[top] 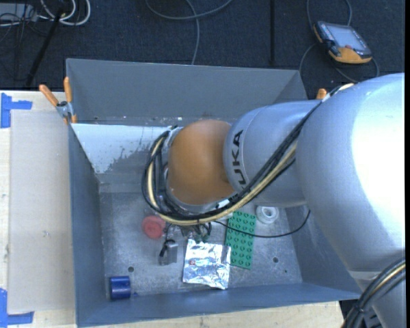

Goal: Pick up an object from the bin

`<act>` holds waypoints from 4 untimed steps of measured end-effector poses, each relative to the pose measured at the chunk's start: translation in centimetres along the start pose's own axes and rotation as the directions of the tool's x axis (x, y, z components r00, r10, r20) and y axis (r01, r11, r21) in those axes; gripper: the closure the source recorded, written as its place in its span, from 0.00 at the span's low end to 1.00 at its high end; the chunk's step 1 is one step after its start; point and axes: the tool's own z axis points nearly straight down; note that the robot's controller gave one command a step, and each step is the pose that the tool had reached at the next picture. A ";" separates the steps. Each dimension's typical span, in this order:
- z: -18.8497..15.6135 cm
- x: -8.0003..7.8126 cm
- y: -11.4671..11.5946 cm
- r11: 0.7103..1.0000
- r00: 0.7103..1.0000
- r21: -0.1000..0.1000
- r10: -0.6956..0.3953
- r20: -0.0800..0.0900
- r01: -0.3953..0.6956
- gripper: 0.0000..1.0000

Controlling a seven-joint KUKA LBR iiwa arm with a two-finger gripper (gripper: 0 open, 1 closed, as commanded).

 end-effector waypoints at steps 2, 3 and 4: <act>-0.2 -0.9 -3.0 0.959 0.959 -0.002 0.282 0.004 -0.282 1.00; -2.4 -1.9 4.6 0.969 0.969 -0.006 0.246 0.005 -0.246 1.00; -5.1 2.0 6.4 1.000 1.000 0.000 0.002 0.002 -0.002 1.00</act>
Offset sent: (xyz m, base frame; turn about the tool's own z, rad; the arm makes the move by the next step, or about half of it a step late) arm 0.0145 -0.0273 0.0015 0.2833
